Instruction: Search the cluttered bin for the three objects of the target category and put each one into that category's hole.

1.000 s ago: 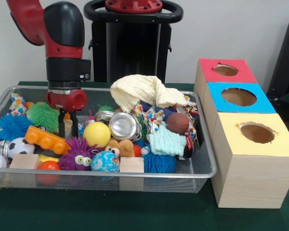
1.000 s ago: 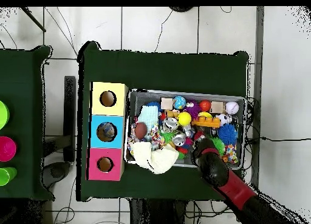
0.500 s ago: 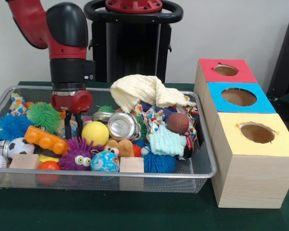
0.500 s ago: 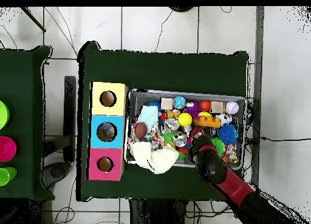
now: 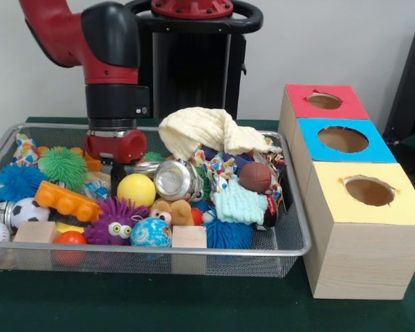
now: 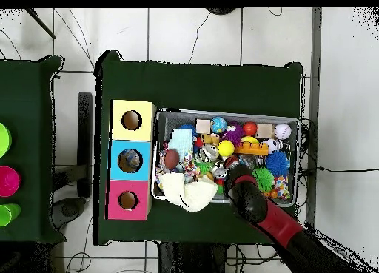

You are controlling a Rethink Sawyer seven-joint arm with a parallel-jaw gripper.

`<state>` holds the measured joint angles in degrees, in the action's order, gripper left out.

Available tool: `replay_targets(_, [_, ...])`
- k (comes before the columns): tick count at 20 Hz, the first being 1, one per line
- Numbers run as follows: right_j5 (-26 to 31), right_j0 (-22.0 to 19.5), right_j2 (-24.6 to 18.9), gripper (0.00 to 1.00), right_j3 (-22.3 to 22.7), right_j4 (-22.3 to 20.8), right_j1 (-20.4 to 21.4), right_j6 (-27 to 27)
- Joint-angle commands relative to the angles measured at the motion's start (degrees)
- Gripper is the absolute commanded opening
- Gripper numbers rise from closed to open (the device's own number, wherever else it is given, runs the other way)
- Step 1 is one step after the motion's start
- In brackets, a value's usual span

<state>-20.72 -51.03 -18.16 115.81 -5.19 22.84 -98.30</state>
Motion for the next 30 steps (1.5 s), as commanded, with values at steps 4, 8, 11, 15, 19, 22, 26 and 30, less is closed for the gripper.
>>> replay_targets(4, [12.77,13.26,13.04,0.00,-4.17,7.74,4.82,-5.06])
replay_targets(8, [15.60,16.43,17.15,0.00,-5.12,8.31,8.18,-3.65])
replay_targets(11, [21.68,20.13,21.60,0.00,-6.17,9.75,11.13,-2.72])
replay_targets(15, [22.50,17.31,18.62,0.00,-5.53,6.94,11.92,-4.57])
replay_targets(19, [19.80,15.49,17.68,0.00,-7.01,5.39,8.93,-5.93])
replay_targets(22, [18.17,16.48,20.11,0.00,-8.73,5.84,6.08,-6.45])
replay_targets(26, [18.01,16.39,21.08,0.00,-9.49,5.58,5.67,-6.37])
replay_targets(30, [16.31,14.48,19.95,0.00,-10.37,4.06,4.13,-5.97])
